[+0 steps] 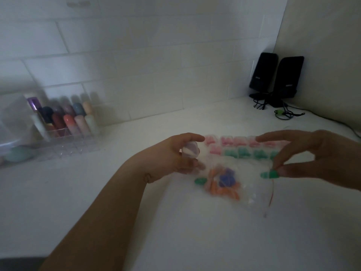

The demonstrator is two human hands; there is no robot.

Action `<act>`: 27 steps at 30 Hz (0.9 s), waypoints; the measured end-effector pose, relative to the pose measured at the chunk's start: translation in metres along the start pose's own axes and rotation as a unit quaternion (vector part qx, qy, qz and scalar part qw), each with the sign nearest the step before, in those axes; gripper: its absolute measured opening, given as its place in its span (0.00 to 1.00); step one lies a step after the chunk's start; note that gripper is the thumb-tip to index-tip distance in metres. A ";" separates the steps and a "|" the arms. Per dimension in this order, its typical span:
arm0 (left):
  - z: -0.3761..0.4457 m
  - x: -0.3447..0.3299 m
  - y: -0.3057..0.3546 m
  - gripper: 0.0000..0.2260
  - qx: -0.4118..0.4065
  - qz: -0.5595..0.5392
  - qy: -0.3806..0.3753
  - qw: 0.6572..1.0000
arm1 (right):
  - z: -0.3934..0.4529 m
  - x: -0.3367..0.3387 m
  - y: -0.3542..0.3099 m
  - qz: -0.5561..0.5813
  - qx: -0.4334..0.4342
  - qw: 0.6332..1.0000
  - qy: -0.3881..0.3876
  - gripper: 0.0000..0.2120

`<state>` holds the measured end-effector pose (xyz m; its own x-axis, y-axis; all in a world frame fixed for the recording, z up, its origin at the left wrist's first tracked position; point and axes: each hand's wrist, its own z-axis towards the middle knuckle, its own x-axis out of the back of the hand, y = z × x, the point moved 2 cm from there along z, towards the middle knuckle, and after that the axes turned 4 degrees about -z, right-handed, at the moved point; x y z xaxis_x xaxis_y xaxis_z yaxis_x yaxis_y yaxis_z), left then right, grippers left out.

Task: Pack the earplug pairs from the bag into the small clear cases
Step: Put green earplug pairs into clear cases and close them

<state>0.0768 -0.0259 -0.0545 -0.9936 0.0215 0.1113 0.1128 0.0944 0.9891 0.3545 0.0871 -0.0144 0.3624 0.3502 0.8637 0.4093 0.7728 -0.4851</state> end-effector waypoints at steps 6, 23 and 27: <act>-0.001 0.000 0.013 0.13 -0.060 0.016 0.024 0.998 | 0.004 -0.006 -0.032 0.213 0.062 0.958 0.182 0.13; -0.007 -0.024 0.024 0.30 -0.079 -0.069 -0.086 0.991 | 0.021 -0.070 -0.083 0.014 0.110 0.945 0.308 0.05; -0.008 -0.025 0.023 0.28 -0.010 -0.140 -0.113 0.984 | 0.023 -0.075 -0.079 -0.044 0.093 0.956 0.277 0.08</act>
<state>0.1041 -0.0326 -0.0342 -0.9579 0.2180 -0.1869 -0.1664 0.1093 0.9800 0.2756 0.0120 -0.0376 0.7418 -0.0134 0.6705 0.3213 0.8847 -0.3377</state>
